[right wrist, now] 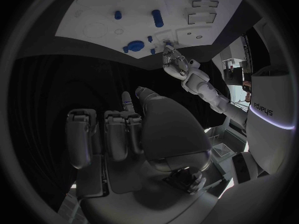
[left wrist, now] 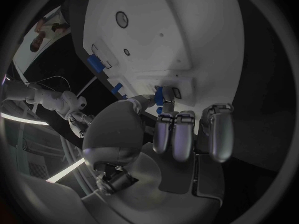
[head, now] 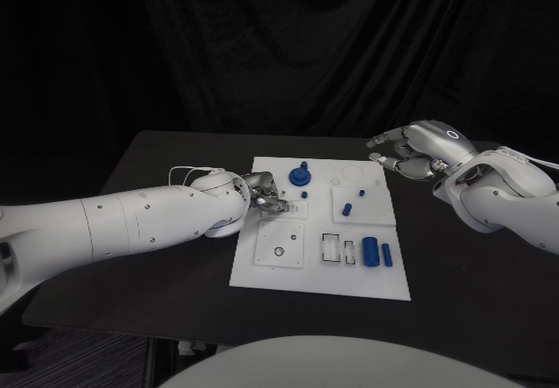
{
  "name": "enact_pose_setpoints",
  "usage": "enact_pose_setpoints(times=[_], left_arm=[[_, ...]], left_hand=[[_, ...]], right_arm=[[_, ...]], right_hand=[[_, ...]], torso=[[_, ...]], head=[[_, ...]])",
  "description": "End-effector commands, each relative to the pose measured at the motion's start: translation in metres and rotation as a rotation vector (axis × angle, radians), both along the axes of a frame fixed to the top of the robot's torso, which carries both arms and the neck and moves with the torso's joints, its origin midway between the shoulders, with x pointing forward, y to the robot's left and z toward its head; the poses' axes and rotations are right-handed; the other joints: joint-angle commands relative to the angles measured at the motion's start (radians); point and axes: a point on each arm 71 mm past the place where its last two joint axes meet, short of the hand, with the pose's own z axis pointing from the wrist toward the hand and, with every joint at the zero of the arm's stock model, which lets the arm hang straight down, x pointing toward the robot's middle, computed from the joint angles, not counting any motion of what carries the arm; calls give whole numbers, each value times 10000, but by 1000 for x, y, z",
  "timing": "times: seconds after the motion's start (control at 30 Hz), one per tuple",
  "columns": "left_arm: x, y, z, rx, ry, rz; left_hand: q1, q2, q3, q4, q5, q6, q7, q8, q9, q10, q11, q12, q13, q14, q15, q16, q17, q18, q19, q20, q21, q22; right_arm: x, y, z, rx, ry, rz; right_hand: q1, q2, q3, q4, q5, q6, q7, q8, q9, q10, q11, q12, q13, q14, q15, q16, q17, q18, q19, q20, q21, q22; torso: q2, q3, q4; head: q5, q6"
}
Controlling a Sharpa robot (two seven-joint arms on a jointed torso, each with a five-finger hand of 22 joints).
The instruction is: Assemble the parts on the task board
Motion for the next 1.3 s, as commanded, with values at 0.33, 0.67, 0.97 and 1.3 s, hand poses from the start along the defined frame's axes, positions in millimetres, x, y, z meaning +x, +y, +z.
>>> enact_pose_setpoints(times=[0.33,0.67,0.97,1.3], left_arm=[[-4,-1,2,-589,-745,-14],[-4,-3,1,-696,-805,-107],[-3,-7,-3,-626,-705,-160],[-1,-9,-7,-517,-604,-158]], left_hand=[[-117,131,187,-176,106,95,-53,43,45,1041,-94,25,2631,1038,-67,26,2633,19,61,-35,31,1358],[-186,183,95,-86,7,74,-55,9,50,1041,-97,25,2631,1038,-71,26,2633,24,51,-42,7,1348],[-214,241,-34,-21,-216,54,-49,-38,48,1041,-91,25,2631,1038,-69,26,2633,31,29,-45,-31,1331],[-226,274,-117,15,-310,58,-46,-61,44,1041,-86,25,2631,1038,-65,26,2633,35,16,-44,-52,1322]], right_arm=[[2,-2,-1,-25,104,-264],[2,0,-1,-26,126,-264],[1,-1,-1,-28,146,-298],[1,-1,-1,-15,138,-287]], right_hand=[[186,-16,158,-114,195,25,21,-54,-40,1042,71,25,2630,1058,57,29,2634,-61,836,46,-38,2499],[218,-33,232,-178,331,33,29,-64,-63,1042,73,25,2630,1058,56,29,2634,-59,832,45,-45,2497],[234,-43,279,-216,412,33,35,-70,-78,1042,75,25,2630,1058,58,29,2634,-59,831,45,-47,2496],[244,-48,308,-239,459,36,37,-72,-85,1042,76,25,2630,1058,59,29,2634,-57,828,46,-52,2494]], torso=[[4,-2,-7],[6,-3,-2],[1,-4,8],[6,-2,-2]], head=[[15,-1],[14,-1],[18,-1],[14,-1]])
